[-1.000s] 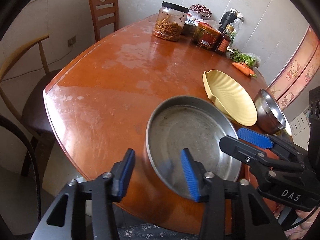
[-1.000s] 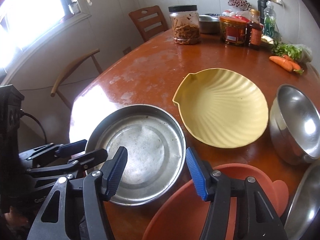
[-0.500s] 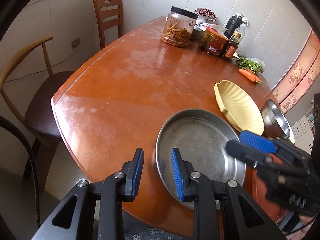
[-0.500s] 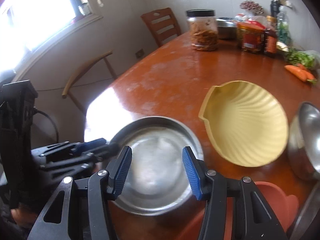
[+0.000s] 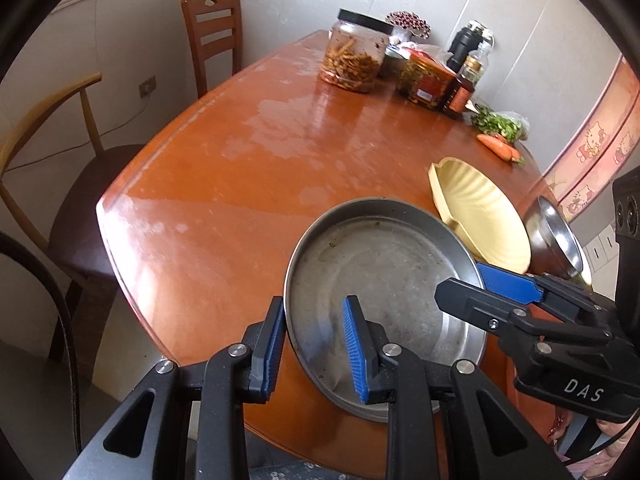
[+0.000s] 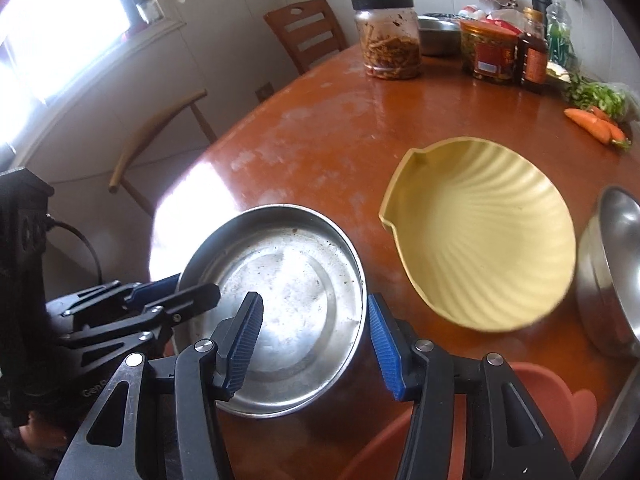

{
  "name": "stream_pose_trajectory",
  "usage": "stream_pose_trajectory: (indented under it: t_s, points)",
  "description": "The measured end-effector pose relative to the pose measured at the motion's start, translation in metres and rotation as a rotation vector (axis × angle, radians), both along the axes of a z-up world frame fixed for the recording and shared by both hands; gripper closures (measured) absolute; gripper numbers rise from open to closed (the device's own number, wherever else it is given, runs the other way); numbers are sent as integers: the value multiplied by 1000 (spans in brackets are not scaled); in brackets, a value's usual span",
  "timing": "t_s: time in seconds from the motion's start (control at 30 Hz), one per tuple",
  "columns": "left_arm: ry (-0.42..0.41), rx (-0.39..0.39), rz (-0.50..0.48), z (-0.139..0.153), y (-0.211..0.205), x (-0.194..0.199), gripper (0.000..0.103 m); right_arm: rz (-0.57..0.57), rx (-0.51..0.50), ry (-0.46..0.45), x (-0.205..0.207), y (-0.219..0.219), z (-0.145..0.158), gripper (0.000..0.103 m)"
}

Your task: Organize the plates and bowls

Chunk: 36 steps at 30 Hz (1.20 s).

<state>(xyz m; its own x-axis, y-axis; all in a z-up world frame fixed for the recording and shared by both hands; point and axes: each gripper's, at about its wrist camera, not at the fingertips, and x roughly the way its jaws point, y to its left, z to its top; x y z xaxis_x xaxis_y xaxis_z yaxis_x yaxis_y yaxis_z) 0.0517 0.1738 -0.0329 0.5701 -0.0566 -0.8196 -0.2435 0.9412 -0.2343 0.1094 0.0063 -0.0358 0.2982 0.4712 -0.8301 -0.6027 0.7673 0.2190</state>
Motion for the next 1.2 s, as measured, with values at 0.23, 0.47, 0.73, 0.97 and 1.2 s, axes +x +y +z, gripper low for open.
stream_pose_trajectory:
  t_s: [0.23, 0.47, 0.73, 0.97, 1.2]
  points:
    - [2, 23, 35, 1, 21, 13, 75, 4, 42, 9, 13, 22, 0, 47]
    - [10, 28, 42, -3, 26, 17, 75, 4, 47, 45, 21, 28, -10, 47]
    - [7, 28, 42, -5, 26, 18, 72, 0, 52, 38, 20, 28, -9, 46]
    - [-3, 48, 78, 2, 27, 11, 64, -13, 46, -2, 15, 22, 0, 43]
    - [-47, 76, 100, 21, 24, -3, 59, -34, 74, -65, 1, 3, 25, 41]
